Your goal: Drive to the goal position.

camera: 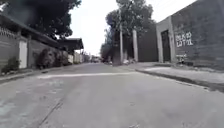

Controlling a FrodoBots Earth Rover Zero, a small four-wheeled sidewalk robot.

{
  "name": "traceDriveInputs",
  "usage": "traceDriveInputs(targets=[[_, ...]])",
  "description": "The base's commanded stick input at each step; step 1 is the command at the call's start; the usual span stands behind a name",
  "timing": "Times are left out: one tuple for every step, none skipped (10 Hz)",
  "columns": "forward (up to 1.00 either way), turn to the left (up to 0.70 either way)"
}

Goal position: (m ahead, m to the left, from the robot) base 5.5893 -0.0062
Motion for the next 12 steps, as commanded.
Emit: traceDriveInputs(targets=[[1.0,0.0],[1.0,0.0],[1.0,0.0],[1.0,0.0],[1.0,0.0],[1.0,0.0],[1.0,0.0],[1.0,0.0],[1.0,0.0],[1.0,0.0],[1.0,0.0],[1.0,0.0]])
